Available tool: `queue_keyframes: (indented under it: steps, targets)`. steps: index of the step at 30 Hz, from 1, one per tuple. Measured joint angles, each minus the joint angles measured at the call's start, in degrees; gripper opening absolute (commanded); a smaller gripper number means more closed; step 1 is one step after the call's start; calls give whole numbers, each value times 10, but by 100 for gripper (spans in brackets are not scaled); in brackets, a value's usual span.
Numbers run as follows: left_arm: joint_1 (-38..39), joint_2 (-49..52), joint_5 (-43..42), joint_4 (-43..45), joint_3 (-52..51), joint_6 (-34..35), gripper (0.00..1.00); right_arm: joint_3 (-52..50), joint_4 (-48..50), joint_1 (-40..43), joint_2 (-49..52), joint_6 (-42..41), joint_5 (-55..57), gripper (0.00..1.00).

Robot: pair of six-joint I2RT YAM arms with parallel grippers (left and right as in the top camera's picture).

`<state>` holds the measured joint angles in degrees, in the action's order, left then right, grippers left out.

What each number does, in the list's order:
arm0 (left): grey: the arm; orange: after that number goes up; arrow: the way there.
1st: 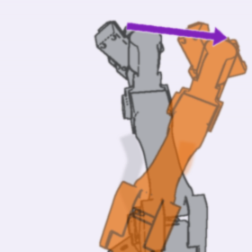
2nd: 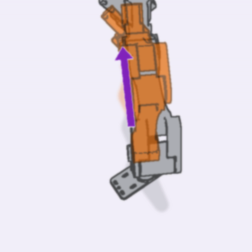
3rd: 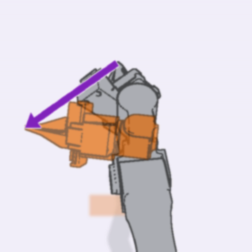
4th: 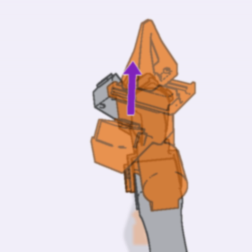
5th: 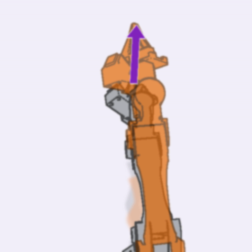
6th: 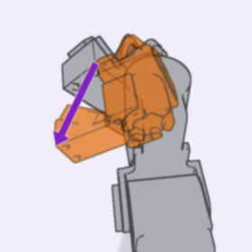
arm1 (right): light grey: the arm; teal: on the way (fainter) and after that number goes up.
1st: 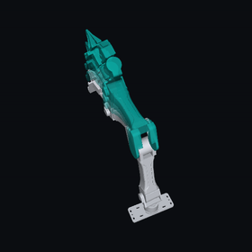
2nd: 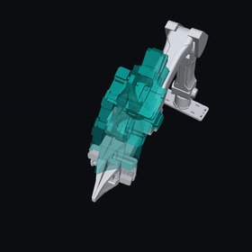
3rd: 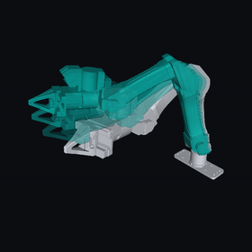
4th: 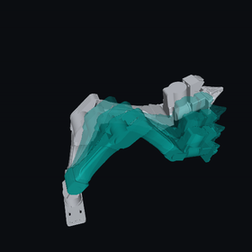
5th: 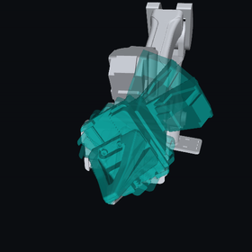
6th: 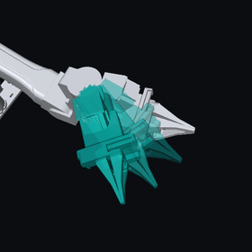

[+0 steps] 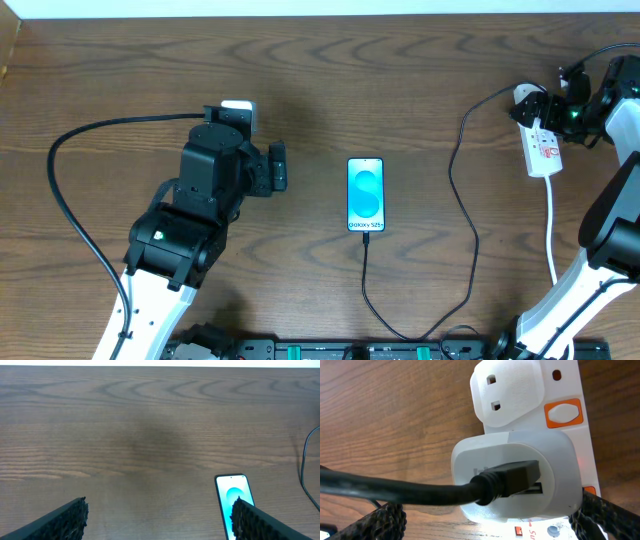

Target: Plug charger to phone and switch on socket

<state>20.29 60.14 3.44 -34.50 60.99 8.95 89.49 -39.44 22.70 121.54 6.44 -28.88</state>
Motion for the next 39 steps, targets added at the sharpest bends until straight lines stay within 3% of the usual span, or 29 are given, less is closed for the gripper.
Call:
queue_keyframes:
  steps: [17,27,39]
  targets:
    - [0,0,0,0,0,0,91,1,-5,1,0,-10,-2,99]
    - [0,0,0,0,0,0,91,5,-122,20,-1,-67,-100,99]
    - [0,0,0,0,0,0,91,8,-194,84,-60,-77,-6,99]
